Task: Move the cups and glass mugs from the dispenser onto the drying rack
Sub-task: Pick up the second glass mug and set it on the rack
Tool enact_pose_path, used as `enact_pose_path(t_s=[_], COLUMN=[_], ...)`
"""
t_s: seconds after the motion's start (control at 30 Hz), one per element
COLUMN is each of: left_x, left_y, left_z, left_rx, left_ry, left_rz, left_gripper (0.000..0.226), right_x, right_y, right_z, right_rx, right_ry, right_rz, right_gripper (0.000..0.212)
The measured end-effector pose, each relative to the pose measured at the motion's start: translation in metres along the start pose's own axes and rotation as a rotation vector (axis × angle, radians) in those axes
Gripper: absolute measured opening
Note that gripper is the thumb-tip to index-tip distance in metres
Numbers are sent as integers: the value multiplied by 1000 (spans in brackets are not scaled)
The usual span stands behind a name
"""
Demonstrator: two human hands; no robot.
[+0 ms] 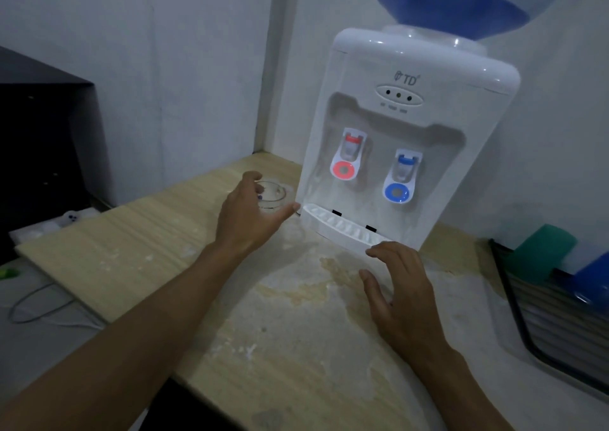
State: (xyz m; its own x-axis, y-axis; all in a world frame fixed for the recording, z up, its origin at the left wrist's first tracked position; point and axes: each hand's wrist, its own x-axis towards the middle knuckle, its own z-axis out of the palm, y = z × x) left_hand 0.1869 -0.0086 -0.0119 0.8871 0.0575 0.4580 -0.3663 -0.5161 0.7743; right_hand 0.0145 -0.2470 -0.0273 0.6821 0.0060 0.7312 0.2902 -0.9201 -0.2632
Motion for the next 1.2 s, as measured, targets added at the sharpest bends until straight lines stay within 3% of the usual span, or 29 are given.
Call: enact_pose_path(t_s=[0.17,0.4,0.57,0.87,1.03,1.2], left_x=[-1,-6,-15,-58,-85,-103], left_y=[2,7,14,57,88,124], left_z=[1,4,5,7,18,40], left_rx=[23,-30,-71,-183,-160,-270], left_ry=[54,153,135,65,-69,-156], left_rz=[67,193,344,607,814,867], left_gripper=[82,77,73,66,67,68], right_x=[-2,-12,-35,-53,-46,-45], right_y=[0,-1,8,28,32,41], right_z=[-3,-12,-37,-72,-75,-83], right_rx=[16,-8,-33,38,114,148], right_ry=[7,-134,-178,-34,60,144], right_rz=[42,-97,-133,23,118,187], right_gripper=[26,27,28,25,26,21])
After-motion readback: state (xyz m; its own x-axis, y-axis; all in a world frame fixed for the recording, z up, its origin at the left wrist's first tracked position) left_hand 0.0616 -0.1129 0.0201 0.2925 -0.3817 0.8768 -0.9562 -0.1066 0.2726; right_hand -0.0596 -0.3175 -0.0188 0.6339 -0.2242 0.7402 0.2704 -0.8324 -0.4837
